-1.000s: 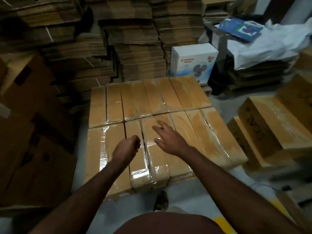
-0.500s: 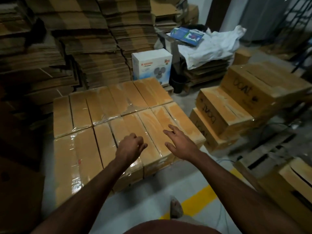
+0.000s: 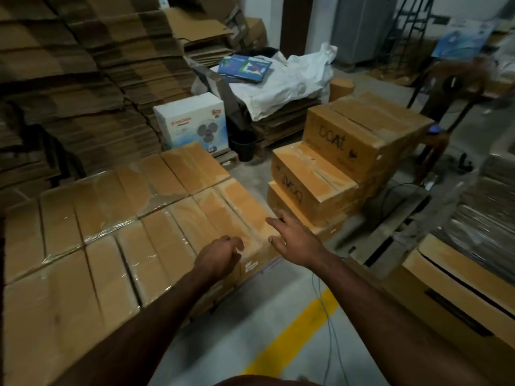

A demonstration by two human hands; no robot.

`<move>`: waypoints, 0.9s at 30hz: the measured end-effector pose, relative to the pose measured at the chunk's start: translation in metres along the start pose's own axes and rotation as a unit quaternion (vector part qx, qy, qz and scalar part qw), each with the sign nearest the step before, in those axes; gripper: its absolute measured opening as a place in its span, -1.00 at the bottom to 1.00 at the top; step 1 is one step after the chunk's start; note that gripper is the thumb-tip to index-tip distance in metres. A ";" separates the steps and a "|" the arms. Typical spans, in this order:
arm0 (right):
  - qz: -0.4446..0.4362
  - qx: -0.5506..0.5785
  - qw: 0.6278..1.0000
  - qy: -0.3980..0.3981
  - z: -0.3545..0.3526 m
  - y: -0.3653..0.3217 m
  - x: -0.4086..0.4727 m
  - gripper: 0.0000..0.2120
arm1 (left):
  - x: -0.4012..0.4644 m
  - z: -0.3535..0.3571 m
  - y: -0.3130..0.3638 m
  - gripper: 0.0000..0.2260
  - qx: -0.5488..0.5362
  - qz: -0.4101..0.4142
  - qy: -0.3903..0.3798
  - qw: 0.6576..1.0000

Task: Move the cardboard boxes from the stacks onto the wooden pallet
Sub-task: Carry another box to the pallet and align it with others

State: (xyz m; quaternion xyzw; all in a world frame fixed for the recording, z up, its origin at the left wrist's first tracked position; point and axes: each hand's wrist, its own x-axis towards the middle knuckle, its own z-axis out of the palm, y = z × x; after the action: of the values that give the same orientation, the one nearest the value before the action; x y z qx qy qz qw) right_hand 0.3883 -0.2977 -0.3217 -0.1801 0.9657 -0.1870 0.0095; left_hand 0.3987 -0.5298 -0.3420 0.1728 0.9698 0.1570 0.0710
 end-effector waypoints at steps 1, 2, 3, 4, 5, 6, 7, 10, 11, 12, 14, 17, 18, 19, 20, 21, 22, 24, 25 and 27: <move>0.005 0.009 1.000 0.006 -0.008 0.018 -0.004 -0.53 | 0.014 0.005 0.018 -0.88 0.004 0.010 -0.008 1.000; 0.010 0.019 1.000 0.010 -0.015 0.036 -0.008 -0.53 | 0.027 0.009 0.036 -0.83 0.013 0.019 -0.014 1.000; 0.018 0.026 0.999 0.011 -0.022 0.054 -0.011 -0.53 | 0.040 0.012 0.053 -0.77 0.025 0.024 -0.021 0.999; 0.027 0.030 0.999 0.012 -0.028 0.072 -0.015 -0.53 | 0.052 0.017 0.069 -0.72 0.034 0.024 -0.022 0.999; 0.036 0.033 0.999 0.013 -0.034 0.089 -0.019 -0.53 | 0.064 0.021 0.084 -0.70 0.036 0.020 -0.022 0.999; 0.044 0.035 0.998 0.014 -0.040 0.106 -0.023 -0.53 | 0.075 0.026 0.098 -0.70 0.030 0.018 -0.020 0.999; 0.050 0.036 0.998 0.017 -0.046 0.121 -0.026 -0.53 | 0.085 0.029 0.111 -0.74 0.020 0.022 -0.018 0.999; 0.067 0.033 0.997 0.019 -0.064 0.160 -0.031 -0.56 | 0.116 0.038 0.145 -0.87 0.008 0.041 -0.020 0.999; 0.072 0.033 0.997 0.021 -0.070 0.170 -0.031 -0.56 | 0.126 0.040 0.155 -0.85 0.004 0.040 -0.013 0.999; 0.074 0.034 0.996 0.026 -0.075 0.181 -0.030 -0.56 | 0.136 0.041 0.165 -0.82 -0.003 0.037 -0.003 0.999; 0.072 0.037 0.996 0.037 -0.083 0.201 -0.027 -0.57 | 0.155 0.042 0.183 -0.79 -0.023 0.032 0.005 0.999; 0.082 0.043 0.995 0.043 -0.087 0.227 -0.020 -0.55 | 0.183 0.045 0.200 -0.86 -0.057 0.033 -0.011 0.998; 0.089 0.047 0.994 0.041 -0.086 0.236 -0.017 -0.54 | 0.192 0.047 0.203 -0.90 -0.061 0.035 -0.013 0.997; 0.094 0.050 0.994 0.037 -0.086 0.244 -0.013 -0.54 | 0.203 0.049 0.205 -0.89 -0.059 0.035 -0.015 0.998; 0.097 0.051 0.993 0.034 -0.086 0.253 -0.009 -0.53 | 0.216 0.053 0.206 -0.88 -0.051 0.041 -0.016 0.998; 0.100 0.050 0.993 0.032 -0.087 0.262 -0.003 -0.53 | 0.230 0.057 0.208 -0.87 -0.041 0.052 -0.020 0.998; 0.103 0.050 0.993 0.033 -0.090 0.273 0.003 -0.53 | 0.245 0.061 0.211 -0.82 -0.030 0.068 -0.023 0.997; 0.115 0.046 0.992 0.036 -0.096 0.296 0.018 -0.53 | 0.279 0.068 0.217 -0.72 -0.032 0.091 -0.038 0.995; 0.124 0.040 0.991 0.040 -0.100 0.308 0.026 -0.53 | 0.296 0.070 0.220 -0.74 -0.046 0.089 -0.037 0.994; 0.143 0.033 0.988 0.042 -0.107 0.332 0.042 -0.52 | 0.330 0.071 0.226 -0.80 -0.076 0.079 -0.022 0.994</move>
State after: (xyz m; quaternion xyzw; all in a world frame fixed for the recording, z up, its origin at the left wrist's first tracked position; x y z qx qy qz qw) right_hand 0.2251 0.0131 -0.3411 -0.0321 0.9744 -0.2225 0.0009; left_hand 0.1765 -0.1908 -0.3624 0.2462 0.9367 0.2311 0.0921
